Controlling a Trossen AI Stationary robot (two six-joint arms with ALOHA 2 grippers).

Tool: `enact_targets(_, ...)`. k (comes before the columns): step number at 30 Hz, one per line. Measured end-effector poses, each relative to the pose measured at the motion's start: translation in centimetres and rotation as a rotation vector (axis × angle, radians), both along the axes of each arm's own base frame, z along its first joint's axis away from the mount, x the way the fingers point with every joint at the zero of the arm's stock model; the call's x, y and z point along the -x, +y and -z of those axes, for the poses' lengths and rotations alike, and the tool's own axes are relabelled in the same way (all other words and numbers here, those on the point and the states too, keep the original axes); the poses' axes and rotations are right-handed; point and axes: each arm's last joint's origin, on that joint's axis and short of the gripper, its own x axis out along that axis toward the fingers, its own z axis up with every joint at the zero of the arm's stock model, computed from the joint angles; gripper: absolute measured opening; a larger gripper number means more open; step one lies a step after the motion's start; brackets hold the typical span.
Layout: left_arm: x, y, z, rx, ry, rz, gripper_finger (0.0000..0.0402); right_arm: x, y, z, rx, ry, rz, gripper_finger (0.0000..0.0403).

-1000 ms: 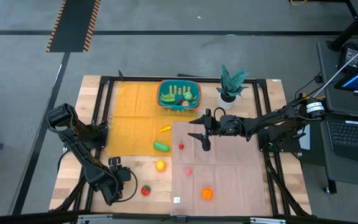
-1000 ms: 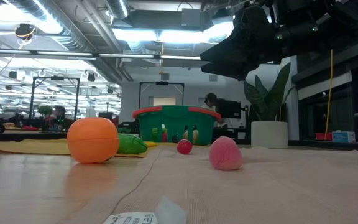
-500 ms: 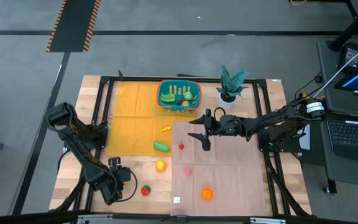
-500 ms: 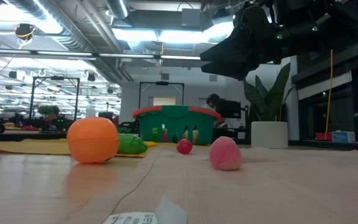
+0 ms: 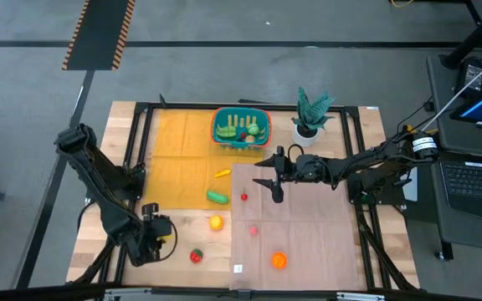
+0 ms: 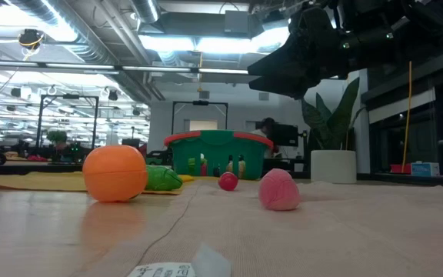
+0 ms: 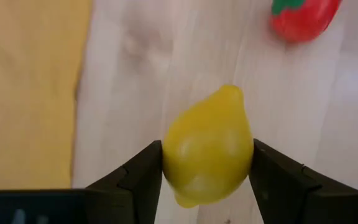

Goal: Pick and placing Produce into tupperware
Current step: Put the yellow lemon into the blue basket

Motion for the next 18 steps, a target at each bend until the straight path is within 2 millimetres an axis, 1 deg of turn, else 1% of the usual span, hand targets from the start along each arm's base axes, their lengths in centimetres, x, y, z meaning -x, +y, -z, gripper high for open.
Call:
enact_targets(5, 0.7, 1.2, -2.1, 0.033, -0.068, 0.001, 0.0196, 0.0, 0.0, 0.0, 0.021, 0.002, -0.005, 0.0275)
enact_targets(9, 1.3, 2.2, -3.4, 0.069, -0.095, -0.009, 0.0196, 0.0, 0.0, 0.0, 0.024, 0.002, -0.005, 0.0275)
enact_targets(14, 1.9, 3.2, -4.2, 0.05, -0.12, -0.003, 0.0196, 0.0, 0.0, 0.0, 0.025, 0.002, -0.005, 0.0275)
enact_targets(18, 2.0, 3.5, -4.7, -0.011, -0.22, 0.023, 0.0196, 0.0, 0.0, 0.0, 0.025, 0.003, -0.005, 0.0275)
